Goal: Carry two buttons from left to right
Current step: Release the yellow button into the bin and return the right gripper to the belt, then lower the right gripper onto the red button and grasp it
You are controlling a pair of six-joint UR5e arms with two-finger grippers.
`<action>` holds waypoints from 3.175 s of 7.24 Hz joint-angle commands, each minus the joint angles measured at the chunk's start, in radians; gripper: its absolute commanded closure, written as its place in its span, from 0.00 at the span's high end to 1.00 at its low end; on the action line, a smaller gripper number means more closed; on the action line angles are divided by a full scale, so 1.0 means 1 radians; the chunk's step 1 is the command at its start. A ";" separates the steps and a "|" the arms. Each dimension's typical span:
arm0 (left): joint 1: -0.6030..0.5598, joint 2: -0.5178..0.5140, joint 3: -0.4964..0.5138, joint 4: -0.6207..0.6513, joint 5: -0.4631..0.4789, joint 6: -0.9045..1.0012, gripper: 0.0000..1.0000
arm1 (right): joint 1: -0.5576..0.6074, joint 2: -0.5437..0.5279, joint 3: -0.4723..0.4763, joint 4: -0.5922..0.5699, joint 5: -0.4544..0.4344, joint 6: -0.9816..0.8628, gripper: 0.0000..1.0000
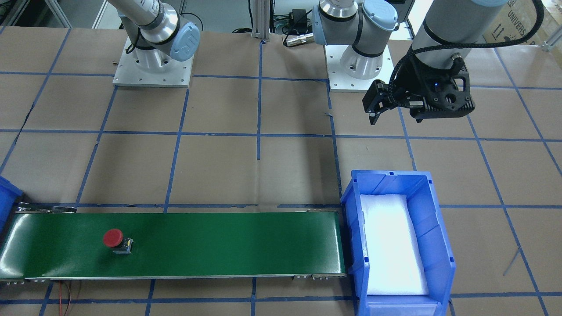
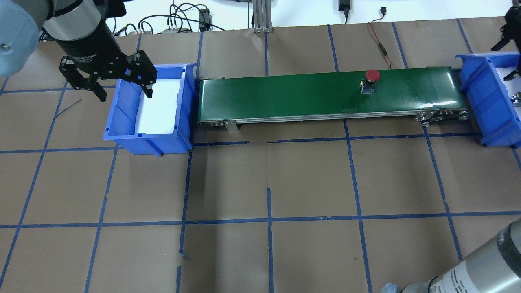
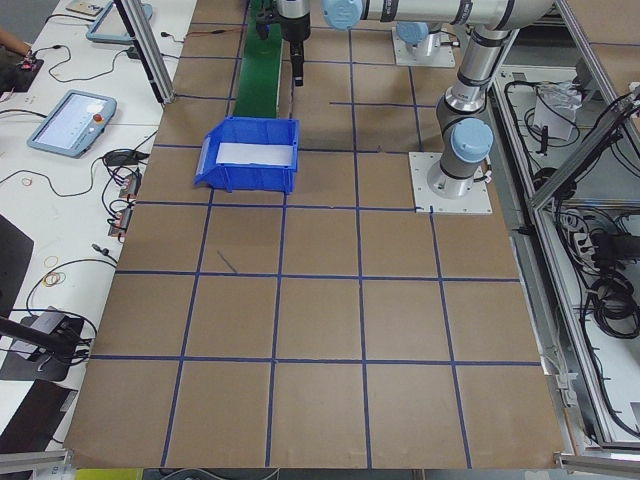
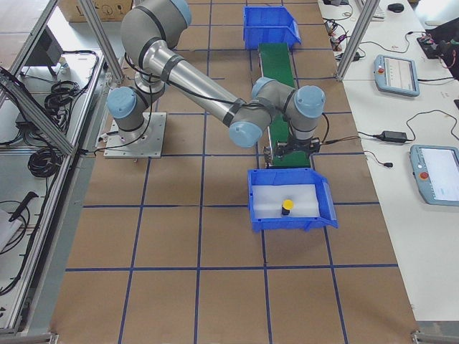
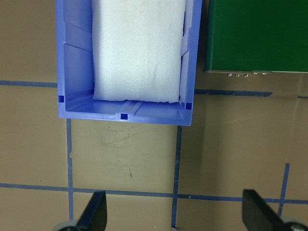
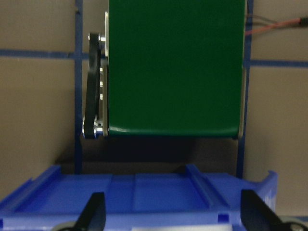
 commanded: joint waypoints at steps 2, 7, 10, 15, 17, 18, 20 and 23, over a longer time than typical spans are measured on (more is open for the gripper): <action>0.002 0.000 0.000 0.000 0.002 0.002 1.00 | 0.149 -0.005 0.068 -0.036 -0.017 0.038 1.00; 0.002 0.000 -0.001 0.000 0.002 0.003 1.00 | 0.337 0.007 0.105 -0.131 -0.154 0.303 1.00; -0.002 0.000 -0.001 0.000 0.000 0.005 1.00 | 0.337 0.012 0.135 -0.128 -0.155 0.388 1.00; 0.000 0.000 -0.001 0.000 0.002 0.005 1.00 | 0.337 0.024 0.143 -0.154 -0.121 0.389 0.95; 0.002 0.002 -0.001 0.000 0.002 0.006 1.00 | 0.337 0.027 0.140 -0.157 -0.129 0.383 0.93; 0.002 0.002 -0.001 0.000 0.002 0.006 1.00 | 0.337 0.029 0.140 -0.159 -0.132 0.380 0.92; 0.005 0.002 -0.001 0.000 0.002 0.006 1.00 | 0.336 0.036 0.140 -0.165 -0.137 0.380 0.92; 0.005 0.002 -0.001 0.000 0.000 0.006 1.00 | 0.332 0.058 0.134 -0.192 -0.146 0.320 0.58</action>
